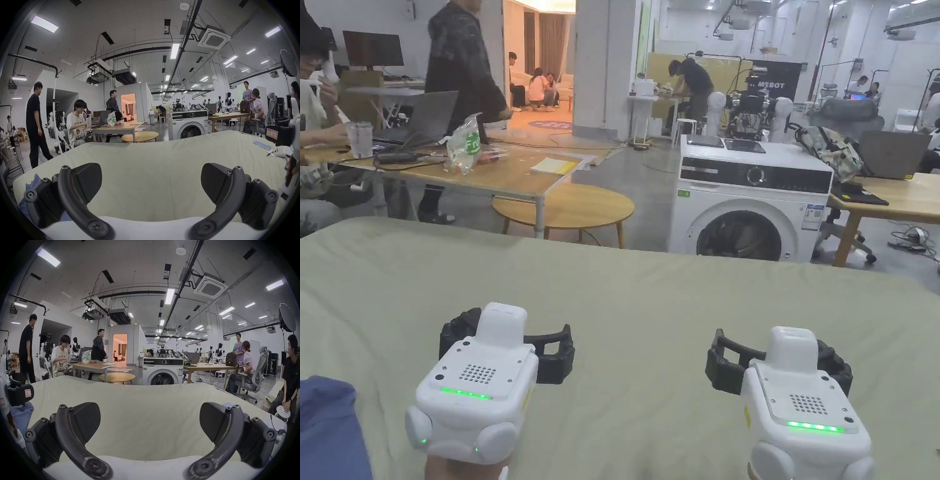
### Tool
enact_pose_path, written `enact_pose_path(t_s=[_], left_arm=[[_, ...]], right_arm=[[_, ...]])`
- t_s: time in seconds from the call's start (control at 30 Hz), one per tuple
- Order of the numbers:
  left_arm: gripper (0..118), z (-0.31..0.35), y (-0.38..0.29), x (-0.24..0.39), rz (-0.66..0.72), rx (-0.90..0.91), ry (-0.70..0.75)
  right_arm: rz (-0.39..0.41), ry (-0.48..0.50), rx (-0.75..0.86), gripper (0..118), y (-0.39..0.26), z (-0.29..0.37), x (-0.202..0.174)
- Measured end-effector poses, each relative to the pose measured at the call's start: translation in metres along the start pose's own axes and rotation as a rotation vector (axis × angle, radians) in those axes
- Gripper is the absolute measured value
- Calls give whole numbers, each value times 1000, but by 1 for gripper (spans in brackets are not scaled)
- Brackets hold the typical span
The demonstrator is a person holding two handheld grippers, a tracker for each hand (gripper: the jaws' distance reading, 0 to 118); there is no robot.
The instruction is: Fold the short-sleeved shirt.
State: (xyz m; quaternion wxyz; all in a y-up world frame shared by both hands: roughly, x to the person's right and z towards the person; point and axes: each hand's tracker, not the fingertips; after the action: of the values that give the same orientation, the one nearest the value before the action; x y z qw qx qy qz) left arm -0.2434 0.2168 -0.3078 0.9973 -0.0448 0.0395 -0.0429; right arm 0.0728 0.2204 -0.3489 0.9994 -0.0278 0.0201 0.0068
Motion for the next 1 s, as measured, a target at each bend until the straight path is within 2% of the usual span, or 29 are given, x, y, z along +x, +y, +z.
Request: enact_pose_path(t_s=[0.23,0.67,1.0], left_arm=[[118,5,2,-1,-3,14,1],[118,9,4,-1,10,3,-18],[118,7,5,0,20,-4,20]], right_arm=[[37,12,0,118,1,3,-2],[42,18,3,118,5,6,0],[39,11,1,118,5,8,0]])
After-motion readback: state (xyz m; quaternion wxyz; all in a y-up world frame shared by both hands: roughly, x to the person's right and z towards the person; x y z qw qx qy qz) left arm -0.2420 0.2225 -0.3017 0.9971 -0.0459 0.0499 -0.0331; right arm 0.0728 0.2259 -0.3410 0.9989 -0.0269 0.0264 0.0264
